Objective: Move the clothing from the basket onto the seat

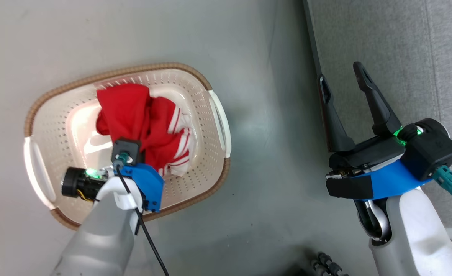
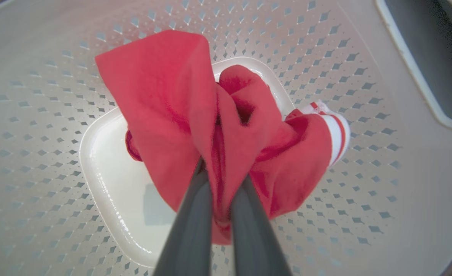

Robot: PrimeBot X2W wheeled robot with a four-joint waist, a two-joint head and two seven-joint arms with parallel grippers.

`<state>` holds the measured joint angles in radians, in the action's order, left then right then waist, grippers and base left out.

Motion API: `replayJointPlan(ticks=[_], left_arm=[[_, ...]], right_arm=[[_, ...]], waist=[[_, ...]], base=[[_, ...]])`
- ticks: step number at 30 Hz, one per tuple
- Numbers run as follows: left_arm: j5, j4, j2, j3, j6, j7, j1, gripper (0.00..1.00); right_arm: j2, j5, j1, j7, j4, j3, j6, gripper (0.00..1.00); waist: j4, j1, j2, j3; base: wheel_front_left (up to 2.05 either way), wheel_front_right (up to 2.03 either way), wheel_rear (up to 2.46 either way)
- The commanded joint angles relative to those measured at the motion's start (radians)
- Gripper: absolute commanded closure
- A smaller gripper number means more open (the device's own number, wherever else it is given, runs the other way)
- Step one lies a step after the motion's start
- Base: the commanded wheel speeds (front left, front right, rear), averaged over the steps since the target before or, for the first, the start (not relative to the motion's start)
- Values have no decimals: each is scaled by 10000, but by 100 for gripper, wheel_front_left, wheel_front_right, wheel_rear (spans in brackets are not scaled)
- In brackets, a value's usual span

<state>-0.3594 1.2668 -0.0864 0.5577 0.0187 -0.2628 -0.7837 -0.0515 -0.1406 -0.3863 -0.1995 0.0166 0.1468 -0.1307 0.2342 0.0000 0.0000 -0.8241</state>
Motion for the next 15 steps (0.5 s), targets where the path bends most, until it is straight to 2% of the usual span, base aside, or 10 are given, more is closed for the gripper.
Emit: replayJointPlan(ticks=[1,11,15], left_arm=[[-32,-165,106,40,-18,-25,266,100],[5,-654,341,464,-580,-28,1233,100],[-51,-1294,372,661,-832,-28,1757,100]], right_arm=[[19,114,142,43,-35,-39,-1,0],[-178,116,865,434,-187,-204,-1,0],[-208,66,1293,621,-244,-204,-1,0]], waist=[[-244,0,0,588],[-924,0,0,2771],[-1173,0,0,3668]], base=[[0,0,0],[0,0,0],[0,0,0]])
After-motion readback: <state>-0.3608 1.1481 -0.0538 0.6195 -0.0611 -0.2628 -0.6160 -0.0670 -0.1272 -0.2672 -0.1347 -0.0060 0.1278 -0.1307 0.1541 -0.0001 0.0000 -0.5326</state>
